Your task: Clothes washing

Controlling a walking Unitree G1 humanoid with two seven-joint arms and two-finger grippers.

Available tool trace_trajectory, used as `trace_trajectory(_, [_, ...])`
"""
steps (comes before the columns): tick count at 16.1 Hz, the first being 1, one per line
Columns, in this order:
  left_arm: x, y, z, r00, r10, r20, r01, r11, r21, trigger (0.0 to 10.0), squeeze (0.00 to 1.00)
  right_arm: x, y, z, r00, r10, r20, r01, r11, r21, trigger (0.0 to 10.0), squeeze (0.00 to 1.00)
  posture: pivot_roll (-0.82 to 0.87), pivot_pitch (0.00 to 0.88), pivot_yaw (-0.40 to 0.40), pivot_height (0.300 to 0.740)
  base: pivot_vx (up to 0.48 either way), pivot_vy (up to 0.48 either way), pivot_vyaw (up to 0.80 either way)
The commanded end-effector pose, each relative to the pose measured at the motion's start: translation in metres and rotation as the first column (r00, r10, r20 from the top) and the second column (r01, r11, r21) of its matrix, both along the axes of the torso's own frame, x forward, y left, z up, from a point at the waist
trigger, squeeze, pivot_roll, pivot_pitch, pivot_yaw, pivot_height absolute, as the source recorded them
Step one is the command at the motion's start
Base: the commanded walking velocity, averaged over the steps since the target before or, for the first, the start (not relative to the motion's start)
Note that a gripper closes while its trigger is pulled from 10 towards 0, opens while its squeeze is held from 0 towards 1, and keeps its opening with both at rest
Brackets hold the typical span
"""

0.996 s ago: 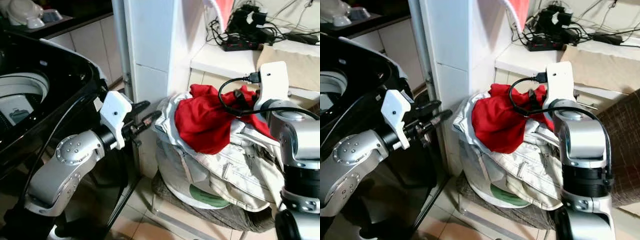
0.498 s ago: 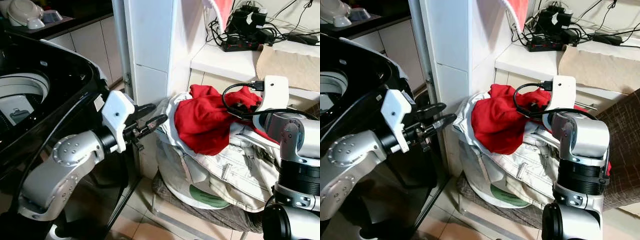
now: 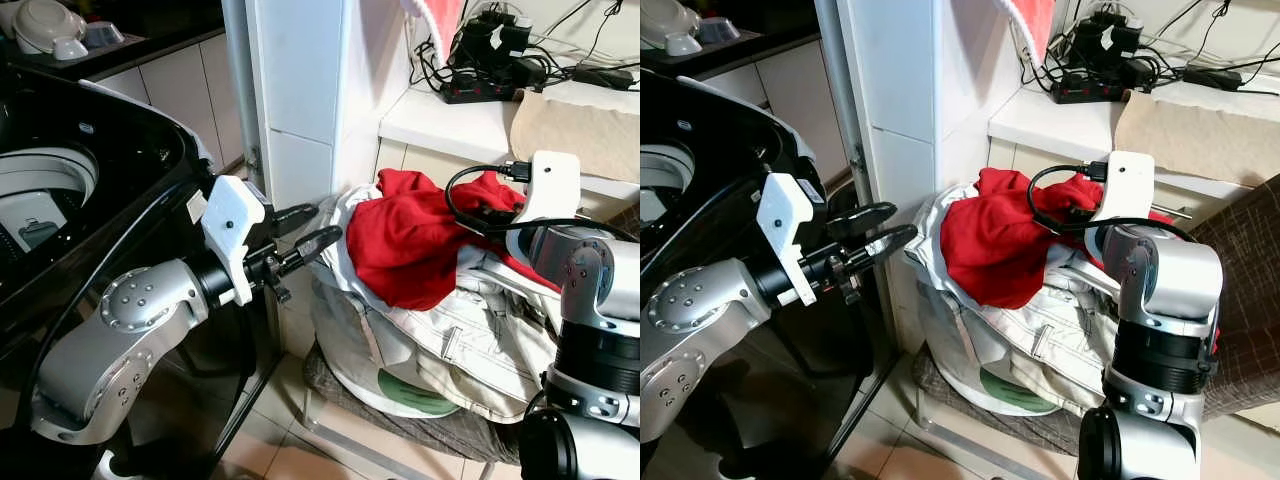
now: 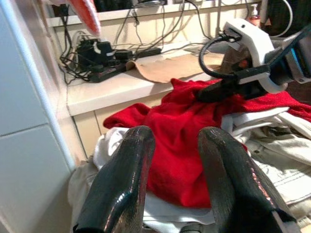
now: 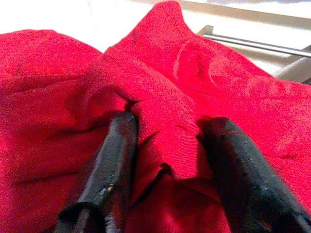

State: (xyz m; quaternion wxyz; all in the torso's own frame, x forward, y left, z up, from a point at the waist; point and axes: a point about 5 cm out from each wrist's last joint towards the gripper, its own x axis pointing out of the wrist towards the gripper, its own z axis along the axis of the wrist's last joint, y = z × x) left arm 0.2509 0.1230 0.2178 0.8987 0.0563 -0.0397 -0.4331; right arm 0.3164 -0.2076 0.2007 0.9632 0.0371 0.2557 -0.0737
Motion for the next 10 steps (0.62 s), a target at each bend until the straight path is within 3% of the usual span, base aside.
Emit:
trace_trajectory(1, [0.000, 0.002, 0.001, 1.000, 0.014, 0.003, -0.015, 1.000, 0.005, 10.0, 0.00, -0.004, 0.000, -0.006, 1.000, 0.000, -0.027, 0.001, 1.000, 0.025, 0.0, 0.00, -0.03, 0.000, -0.001, 0.740, 0.000, 0.000, 0.00])
trace_trajectory(8, [0.018, 0.014, -0.001, 0.983, 0.180, 0.037, -0.180, 0.984, -0.003, 10.0, 0.00, 0.000, 0.003, 0.004, 1.000, 0.000, 0.016, -0.001, 0.999, 0.039, 0.0, 0.00, -0.04, 0.000, 0.000, 0.740, 0.000, 0.000, 0.00])
trace_trajectory(9, [0.025, 0.019, 0.004, 0.965, 0.253, 0.075, -0.252, 0.967, -0.017, 10.0, 0.00, 0.005, 0.011, 0.023, 0.991, 0.039, 0.125, -0.046, 0.998, 0.049, 0.0, 0.00, -0.03, 0.000, 0.005, 0.740, 0.000, 0.000, 0.00])
trace_trajectory(10, [0.026, 0.020, 0.005, 0.960, 0.267, 0.083, -0.266, 0.964, -0.018, 10.0, 0.00, 0.006, 0.014, 0.028, 0.985, 0.051, 0.165, -0.061, 0.997, 0.056, 0.0, 0.00, -0.03, 0.000, 0.005, 0.740, 0.000, 0.000, 0.00])
